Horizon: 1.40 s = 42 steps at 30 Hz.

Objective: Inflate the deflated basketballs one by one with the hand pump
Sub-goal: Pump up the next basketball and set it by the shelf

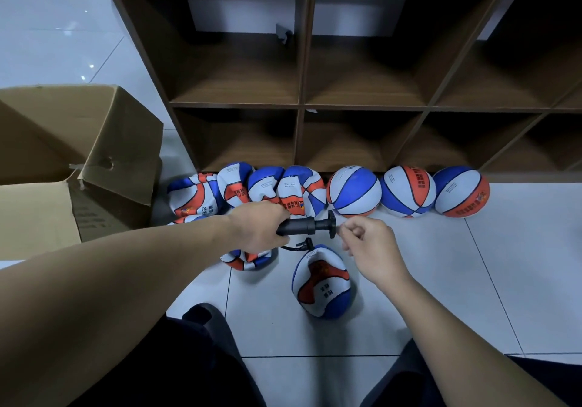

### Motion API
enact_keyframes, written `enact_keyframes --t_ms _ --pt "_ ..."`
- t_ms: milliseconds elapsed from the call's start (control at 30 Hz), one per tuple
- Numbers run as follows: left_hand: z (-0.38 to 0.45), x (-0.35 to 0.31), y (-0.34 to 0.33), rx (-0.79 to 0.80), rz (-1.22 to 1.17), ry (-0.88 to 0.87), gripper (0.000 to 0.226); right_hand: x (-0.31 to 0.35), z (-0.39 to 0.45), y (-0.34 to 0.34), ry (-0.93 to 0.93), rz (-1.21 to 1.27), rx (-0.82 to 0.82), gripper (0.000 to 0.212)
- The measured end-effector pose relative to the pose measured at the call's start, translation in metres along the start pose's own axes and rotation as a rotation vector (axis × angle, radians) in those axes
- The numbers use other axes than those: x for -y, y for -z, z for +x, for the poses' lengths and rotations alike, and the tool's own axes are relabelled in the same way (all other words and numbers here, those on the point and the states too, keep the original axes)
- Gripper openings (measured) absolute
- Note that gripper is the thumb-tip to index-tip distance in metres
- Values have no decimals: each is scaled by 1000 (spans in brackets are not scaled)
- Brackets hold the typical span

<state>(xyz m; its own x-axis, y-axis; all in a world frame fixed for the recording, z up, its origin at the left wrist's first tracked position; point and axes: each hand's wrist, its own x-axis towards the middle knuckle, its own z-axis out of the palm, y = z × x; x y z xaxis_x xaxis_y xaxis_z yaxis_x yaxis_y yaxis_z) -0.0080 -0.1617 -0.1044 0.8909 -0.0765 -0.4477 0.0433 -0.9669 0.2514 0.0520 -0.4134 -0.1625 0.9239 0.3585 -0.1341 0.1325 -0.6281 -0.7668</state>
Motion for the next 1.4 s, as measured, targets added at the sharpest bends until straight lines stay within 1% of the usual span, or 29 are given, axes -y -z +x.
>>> enact_keyframes --t_ms 100,133,233,267,333,400,467,533,600,667,800,900,967,1233,1400 --pt "-3 1 -2 0 12 3 16 14 -10 4 -92 110 -61 36" --pt "-3 0 -5 1 29 -5 17 20 -12 5 -149 155 -37 39" --pt "-3 -4 -14 7 100 -46 19 40 -17 0 -300 285 157 50" --pt "-2 -6 -15 1 105 -63 21 43 -19 -4 -296 282 190 55" --pt "-1 -8 -13 -8 103 -86 23 46 -21 -12 -248 223 162 60" --pt "2 -10 -6 -29 103 -108 23 47 -22 -16 -230 202 74 53" --pt "3 -9 -2 -35 91 -116 23 44 -18 -13 -255 226 8 43" --pt "4 -2 -2 17 45 -94 25 36 -12 -6 -298 277 -53 31" --pt "5 9 -4 89 7 -47 27 26 -9 6 -318 277 -105 26" --pt "5 21 -6 106 -6 -14 26 17 -8 17 -333 253 -147 26" --pt "8 25 -3 98 -11 9 25 25 -13 25 -382 297 -192 28" --pt "9 16 -2 35 34 5 28 34 -13 22 -416 374 -282 40" --pt "9 8 -1 -11 50 -1 30 40 -12 19 -418 416 -328 44" --pt "3 -12 5 -103 103 -19 26 53 -13 -6 -410 434 -261 29" --pt "4 -18 4 -121 104 -50 28 66 -18 -14 -377 424 -224 36"
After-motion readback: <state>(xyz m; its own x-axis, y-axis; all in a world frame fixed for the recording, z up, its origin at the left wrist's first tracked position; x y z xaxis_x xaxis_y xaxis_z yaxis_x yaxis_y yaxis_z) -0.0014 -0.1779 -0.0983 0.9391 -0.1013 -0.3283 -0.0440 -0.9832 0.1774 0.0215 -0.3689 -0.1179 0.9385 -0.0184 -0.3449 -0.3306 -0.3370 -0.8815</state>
